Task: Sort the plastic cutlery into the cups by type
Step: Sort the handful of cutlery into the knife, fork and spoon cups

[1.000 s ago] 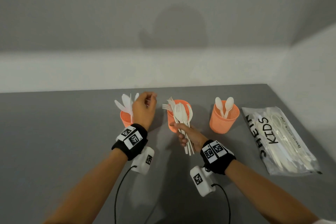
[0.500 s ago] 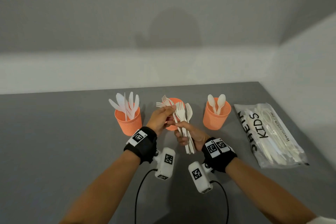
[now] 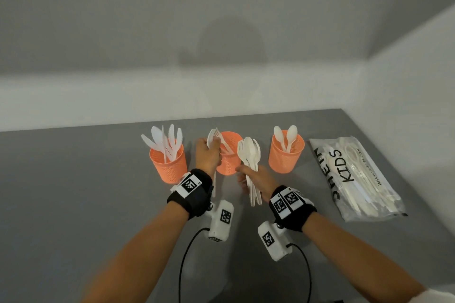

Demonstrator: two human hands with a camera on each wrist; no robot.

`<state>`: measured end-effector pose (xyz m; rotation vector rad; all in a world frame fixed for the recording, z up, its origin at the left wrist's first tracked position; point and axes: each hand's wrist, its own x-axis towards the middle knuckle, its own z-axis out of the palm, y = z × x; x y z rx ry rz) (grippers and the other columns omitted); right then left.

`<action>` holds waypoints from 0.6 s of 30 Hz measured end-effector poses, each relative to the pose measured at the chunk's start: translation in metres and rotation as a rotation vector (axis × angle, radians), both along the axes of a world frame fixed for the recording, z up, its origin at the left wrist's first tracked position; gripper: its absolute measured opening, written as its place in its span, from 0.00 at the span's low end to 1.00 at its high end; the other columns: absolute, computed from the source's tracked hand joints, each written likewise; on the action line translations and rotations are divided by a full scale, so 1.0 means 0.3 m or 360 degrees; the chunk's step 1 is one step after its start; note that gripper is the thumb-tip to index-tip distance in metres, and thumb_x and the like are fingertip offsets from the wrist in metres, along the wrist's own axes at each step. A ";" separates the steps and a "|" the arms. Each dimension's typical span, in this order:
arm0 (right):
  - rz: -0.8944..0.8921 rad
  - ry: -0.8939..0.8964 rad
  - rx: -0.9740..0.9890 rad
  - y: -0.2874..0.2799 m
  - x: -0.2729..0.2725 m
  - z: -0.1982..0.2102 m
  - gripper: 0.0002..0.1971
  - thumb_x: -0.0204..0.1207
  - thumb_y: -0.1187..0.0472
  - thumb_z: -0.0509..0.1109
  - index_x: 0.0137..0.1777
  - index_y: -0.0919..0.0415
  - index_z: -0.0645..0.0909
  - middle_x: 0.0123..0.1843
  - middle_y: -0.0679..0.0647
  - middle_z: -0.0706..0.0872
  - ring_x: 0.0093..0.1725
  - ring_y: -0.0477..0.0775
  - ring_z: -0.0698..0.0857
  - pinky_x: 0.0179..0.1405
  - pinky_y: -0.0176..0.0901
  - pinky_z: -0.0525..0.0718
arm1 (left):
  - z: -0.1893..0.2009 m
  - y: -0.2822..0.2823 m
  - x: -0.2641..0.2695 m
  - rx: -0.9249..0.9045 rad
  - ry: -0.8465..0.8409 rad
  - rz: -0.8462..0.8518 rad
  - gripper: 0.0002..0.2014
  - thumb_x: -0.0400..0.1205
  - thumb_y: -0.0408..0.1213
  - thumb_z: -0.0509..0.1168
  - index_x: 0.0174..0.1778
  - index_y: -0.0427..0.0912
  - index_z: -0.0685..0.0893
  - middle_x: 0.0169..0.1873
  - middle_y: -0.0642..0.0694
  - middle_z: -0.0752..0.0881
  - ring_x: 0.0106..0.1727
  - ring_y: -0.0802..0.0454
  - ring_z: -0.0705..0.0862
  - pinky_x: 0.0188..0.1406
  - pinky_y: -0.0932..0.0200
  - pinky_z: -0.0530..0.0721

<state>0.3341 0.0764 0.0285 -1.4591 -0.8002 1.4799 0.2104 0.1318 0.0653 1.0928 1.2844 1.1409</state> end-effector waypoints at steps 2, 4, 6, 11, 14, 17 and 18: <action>-0.0026 -0.0050 0.0058 -0.003 -0.004 -0.004 0.05 0.77 0.63 0.68 0.43 0.63 0.76 0.28 0.56 0.76 0.16 0.46 0.73 0.17 0.34 0.73 | -0.013 -0.023 0.027 -0.0019 0.0177 -0.0138 0.14 0.80 0.42 0.65 0.46 0.31 0.80 0.29 0.40 0.77 0.22 0.54 0.72 0.22 0.63 0.71; -0.0009 -0.0071 0.0157 -0.009 -0.013 0.003 0.07 0.78 0.63 0.67 0.39 0.63 0.75 0.26 0.56 0.74 0.16 0.47 0.73 0.16 0.34 0.72 | -0.024 -0.051 0.052 -0.0064 0.0270 -0.0214 0.17 0.75 0.45 0.71 0.50 0.33 0.82 0.34 0.41 0.81 0.27 0.53 0.76 0.23 0.66 0.74; -0.0002 -0.0072 0.0241 -0.013 -0.018 0.007 0.08 0.79 0.65 0.66 0.38 0.63 0.76 0.27 0.58 0.74 0.16 0.47 0.73 0.16 0.35 0.72 | -0.032 -0.072 0.071 -0.0064 0.0295 -0.0213 0.17 0.75 0.43 0.72 0.52 0.33 0.84 0.38 0.40 0.84 0.33 0.52 0.80 0.29 0.66 0.79; 0.0034 0.0080 0.0216 -0.029 -0.010 0.010 0.08 0.79 0.60 0.67 0.40 0.63 0.78 0.30 0.58 0.80 0.19 0.46 0.77 0.20 0.36 0.76 | -0.035 -0.089 0.076 -0.0059 0.0274 -0.0168 0.09 0.79 0.39 0.67 0.36 0.39 0.83 0.30 0.46 0.83 0.34 0.49 0.81 0.37 0.59 0.80; 0.0073 0.0160 0.0202 -0.037 -0.001 0.016 0.12 0.81 0.56 0.64 0.42 0.64 0.81 0.30 0.57 0.83 0.20 0.47 0.78 0.20 0.36 0.78 | -0.041 -0.100 0.072 -0.0040 0.0224 -0.0182 0.12 0.82 0.39 0.62 0.34 0.39 0.81 0.27 0.47 0.82 0.29 0.53 0.80 0.34 0.60 0.79; 0.0098 0.0187 0.0164 -0.040 0.013 0.013 0.16 0.81 0.52 0.62 0.43 0.64 0.84 0.31 0.57 0.86 0.23 0.49 0.81 0.23 0.38 0.80 | -0.048 -0.101 0.062 -0.0062 0.0179 -0.0119 0.13 0.85 0.38 0.57 0.38 0.38 0.81 0.30 0.45 0.82 0.30 0.52 0.80 0.33 0.59 0.79; 0.0103 0.0205 0.0152 -0.042 0.016 0.012 0.17 0.81 0.51 0.62 0.44 0.64 0.84 0.32 0.57 0.87 0.24 0.49 0.81 0.24 0.38 0.81 | -0.053 -0.098 0.059 -0.0069 0.0163 -0.0096 0.13 0.85 0.37 0.56 0.37 0.40 0.81 0.30 0.44 0.83 0.31 0.51 0.80 0.34 0.58 0.79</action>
